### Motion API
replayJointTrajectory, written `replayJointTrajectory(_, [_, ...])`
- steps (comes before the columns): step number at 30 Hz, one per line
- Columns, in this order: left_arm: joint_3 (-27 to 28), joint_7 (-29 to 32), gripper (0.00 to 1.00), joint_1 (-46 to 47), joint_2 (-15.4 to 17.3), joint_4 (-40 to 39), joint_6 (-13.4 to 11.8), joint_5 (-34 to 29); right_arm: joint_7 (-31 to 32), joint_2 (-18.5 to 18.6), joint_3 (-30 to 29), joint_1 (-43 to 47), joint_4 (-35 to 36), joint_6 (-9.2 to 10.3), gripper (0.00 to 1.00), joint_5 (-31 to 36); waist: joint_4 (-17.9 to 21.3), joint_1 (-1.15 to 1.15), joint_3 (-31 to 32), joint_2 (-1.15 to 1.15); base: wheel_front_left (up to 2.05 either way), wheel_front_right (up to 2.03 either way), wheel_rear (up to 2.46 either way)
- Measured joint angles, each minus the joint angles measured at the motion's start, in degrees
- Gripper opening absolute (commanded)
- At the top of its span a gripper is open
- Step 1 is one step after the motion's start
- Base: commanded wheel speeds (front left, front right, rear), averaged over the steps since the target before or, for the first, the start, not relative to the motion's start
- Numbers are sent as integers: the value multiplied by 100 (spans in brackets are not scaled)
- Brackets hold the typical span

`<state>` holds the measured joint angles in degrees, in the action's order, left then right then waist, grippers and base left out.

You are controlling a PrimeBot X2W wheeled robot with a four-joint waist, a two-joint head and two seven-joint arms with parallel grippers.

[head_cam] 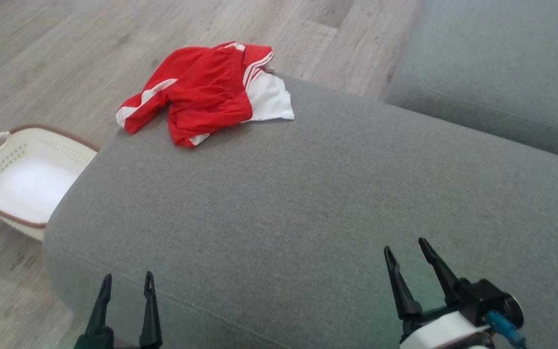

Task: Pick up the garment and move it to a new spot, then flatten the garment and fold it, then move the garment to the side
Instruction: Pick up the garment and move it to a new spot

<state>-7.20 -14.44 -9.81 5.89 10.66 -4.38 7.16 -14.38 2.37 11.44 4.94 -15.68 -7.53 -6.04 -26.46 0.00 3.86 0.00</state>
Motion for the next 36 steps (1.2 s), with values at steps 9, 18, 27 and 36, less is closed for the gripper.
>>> replayJointTrajectory(9, [65,0,100,3,7,-288,-12,0,0,1,67,-115,24,0,100,80,-155,0,-182,0,0,0,0])
replayJointTrajectory(18, [689,347,100,992,705,-1432,145,145,0,4,-99,-143,224,0,100,533,0,0,-553,0,0,0,0])
replayJointTrajectory(27, [924,1461,100,4038,1811,-1099,703,298,69,22,-144,-1073,595,0,100,1134,740,2,-1439,0,0,0,0])
replayJointTrajectory(36, [968,2388,100,6308,2045,858,840,643,364,36,-272,-1382,1401,0,100,1357,1615,2,-2439,0,0,0,0])
